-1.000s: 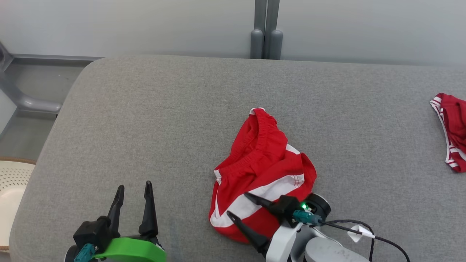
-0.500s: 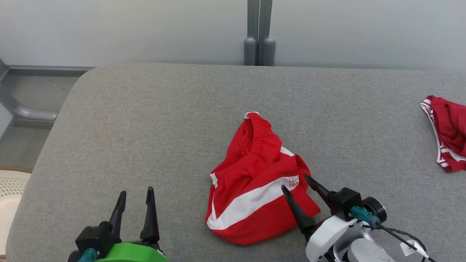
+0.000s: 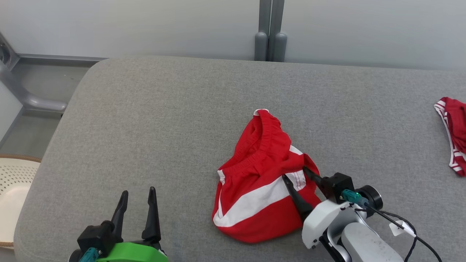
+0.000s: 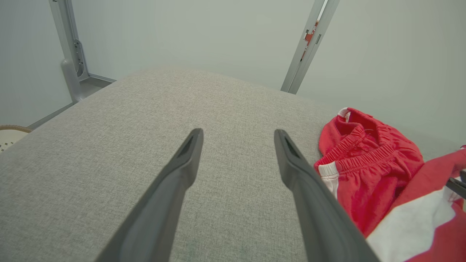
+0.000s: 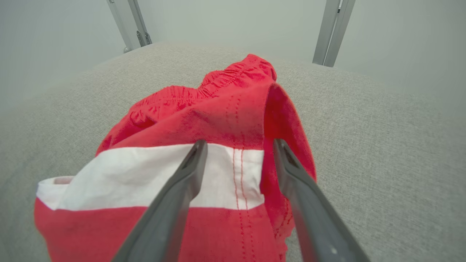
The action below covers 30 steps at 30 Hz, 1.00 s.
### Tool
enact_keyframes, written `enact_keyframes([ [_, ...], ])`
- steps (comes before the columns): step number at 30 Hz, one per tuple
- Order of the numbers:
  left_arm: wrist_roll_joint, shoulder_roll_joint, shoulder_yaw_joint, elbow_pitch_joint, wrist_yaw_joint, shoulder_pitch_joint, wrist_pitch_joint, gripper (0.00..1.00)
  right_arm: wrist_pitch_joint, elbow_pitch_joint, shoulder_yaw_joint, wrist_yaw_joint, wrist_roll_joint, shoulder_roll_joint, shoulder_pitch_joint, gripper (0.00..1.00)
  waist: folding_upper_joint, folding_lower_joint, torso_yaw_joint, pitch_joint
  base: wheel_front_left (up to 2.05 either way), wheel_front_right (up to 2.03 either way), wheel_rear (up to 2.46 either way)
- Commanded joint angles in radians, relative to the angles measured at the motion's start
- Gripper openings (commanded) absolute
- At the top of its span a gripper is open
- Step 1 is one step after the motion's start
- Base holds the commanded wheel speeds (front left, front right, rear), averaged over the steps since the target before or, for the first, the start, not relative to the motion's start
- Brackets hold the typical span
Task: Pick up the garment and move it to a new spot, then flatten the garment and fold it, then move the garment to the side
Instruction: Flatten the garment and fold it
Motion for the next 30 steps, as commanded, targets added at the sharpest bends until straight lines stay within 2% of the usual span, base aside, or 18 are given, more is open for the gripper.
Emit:
enact_keyframes([
  [1,0.01,0.001,0.001,-0.001,0.0,-0.011,0.0,1.0,-0.003,0.008,0.007,-0.001,0.02,0.003,-0.014,0.0,0.0,0.0,0.005,-0.001,0.0,0.0,0.0],
  [7,0.009,0.002,0.014,-0.011,0.009,0.004,0.0,1.0,-0.015,-0.008,-0.025,-0.001,0.052,-0.035,-0.031,0.0,0.0,0.0,-0.007,-0.002,0.0,0.0,0.0],
  [17,0.004,0.002,0.023,-0.024,0.011,-0.003,0.0,1.0,-0.011,-0.064,-0.237,-0.001,0.01,-0.122,0.011,0.0,0.0,0.0,-0.056,0.016,0.0,0.0,0.0],
  [24,0.006,0.002,0.025,-0.023,0.006,-0.022,0.0,1.0,0.009,-0.007,-0.353,-0.001,0.007,-0.144,0.03,0.0,0.0,0.0,-0.077,0.036,0.0,0.0,0.0],
  [29,0.009,0.002,0.023,-0.02,0.001,-0.032,0.0,1.0,0.005,0.054,-0.392,-0.001,-0.006,-0.138,0.005,0.0,0.0,0.0,-0.088,0.05,0.0,0.0,0.0],
  [30,0.011,0.002,0.021,-0.018,-0.001,-0.035,0.0,1.0,0.002,0.064,-0.396,-0.001,-0.008,-0.133,0.001,0.25,0.0,0.0,-0.09,0.052,0.0,0.0,0.0],
])
